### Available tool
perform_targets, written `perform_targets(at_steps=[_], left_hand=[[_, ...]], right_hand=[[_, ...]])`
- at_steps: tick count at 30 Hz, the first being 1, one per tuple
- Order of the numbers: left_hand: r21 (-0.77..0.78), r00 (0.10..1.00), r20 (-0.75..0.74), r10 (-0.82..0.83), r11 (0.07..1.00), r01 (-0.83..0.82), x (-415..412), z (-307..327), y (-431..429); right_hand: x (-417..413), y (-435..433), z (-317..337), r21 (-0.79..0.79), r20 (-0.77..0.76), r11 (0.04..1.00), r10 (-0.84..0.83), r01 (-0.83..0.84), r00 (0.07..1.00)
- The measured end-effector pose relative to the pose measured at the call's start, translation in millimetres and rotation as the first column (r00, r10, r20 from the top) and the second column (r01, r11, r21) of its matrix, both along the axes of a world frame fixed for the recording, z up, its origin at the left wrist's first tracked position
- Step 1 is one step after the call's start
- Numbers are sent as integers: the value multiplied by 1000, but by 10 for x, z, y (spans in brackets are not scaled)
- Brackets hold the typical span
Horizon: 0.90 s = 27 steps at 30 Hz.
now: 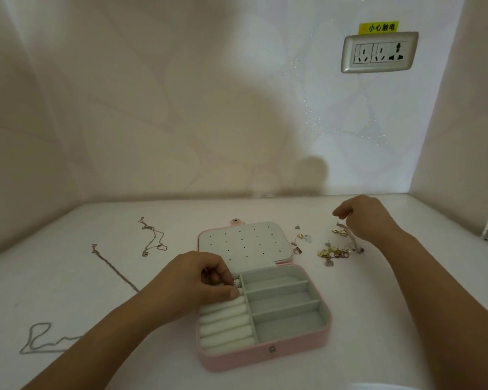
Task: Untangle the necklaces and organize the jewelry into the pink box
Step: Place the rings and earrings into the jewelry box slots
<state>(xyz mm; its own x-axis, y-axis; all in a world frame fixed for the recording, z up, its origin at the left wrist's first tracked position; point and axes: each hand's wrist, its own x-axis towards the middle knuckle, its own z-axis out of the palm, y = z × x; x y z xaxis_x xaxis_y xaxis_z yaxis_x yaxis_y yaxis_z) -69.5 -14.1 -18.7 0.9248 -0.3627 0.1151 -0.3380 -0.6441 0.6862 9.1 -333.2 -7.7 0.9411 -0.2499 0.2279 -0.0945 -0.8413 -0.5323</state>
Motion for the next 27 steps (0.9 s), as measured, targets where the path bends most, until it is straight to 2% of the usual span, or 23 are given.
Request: perform_targets(at_steps=[6,19,27], left_hand=[[-36,1000,-6,15,999,-15,13,-24,5],[-65,1000,-1,14,998,-14,43,-46,16],[-60,1000,10,15,998,-14,60,-52,10]], right_hand=[[13,-44,-81,-39,-114,996,75,-80,991],[-25,-117,2,50,-167,984,174,-168,970],[-45,-25,58,-58,-234,957,265,-285,935]])
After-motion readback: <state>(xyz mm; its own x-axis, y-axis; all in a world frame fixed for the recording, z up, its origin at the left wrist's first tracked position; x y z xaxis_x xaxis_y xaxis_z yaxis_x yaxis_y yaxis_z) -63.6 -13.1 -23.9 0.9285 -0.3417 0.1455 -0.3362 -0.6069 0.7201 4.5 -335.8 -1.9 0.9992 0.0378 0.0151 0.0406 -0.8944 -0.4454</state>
